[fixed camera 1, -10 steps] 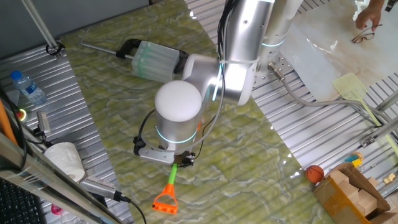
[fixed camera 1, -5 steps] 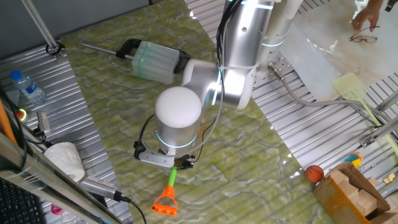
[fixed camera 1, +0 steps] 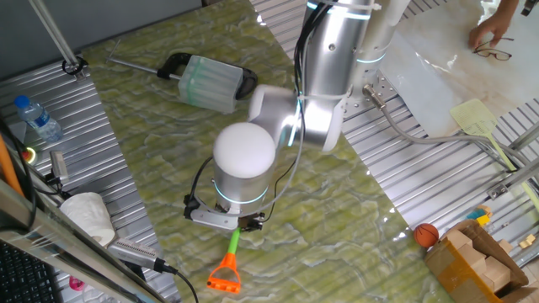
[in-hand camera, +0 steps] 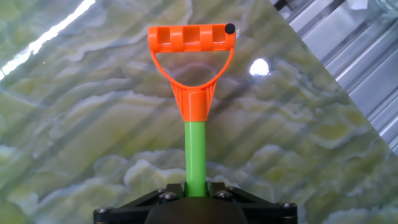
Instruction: Use a shovel to scoop up an object
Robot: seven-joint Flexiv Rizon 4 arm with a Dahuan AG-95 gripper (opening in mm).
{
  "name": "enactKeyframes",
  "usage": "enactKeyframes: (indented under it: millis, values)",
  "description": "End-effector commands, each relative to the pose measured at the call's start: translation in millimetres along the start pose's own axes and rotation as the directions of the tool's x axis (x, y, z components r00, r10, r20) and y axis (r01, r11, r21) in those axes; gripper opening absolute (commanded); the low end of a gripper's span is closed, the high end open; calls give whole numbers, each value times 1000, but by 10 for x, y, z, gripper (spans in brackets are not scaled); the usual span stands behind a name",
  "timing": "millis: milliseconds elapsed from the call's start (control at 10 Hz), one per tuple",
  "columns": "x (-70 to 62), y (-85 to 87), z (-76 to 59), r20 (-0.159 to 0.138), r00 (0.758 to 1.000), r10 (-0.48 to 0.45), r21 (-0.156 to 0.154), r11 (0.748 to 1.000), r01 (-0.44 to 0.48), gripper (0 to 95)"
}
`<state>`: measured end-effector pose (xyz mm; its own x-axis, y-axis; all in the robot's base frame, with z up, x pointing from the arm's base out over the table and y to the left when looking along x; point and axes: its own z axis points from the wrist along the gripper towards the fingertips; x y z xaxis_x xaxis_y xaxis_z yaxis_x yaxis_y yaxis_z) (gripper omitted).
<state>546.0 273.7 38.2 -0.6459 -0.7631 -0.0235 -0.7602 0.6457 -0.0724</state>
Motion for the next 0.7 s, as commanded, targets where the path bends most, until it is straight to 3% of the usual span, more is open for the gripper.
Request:
enactKeyframes:
  millis: [100,700]
  values:
    - [-1,4,31,-3,1000,2,2,1000,-2,0]
    - [-6,11,58,-14,1000,1,9,1000,-1,0]
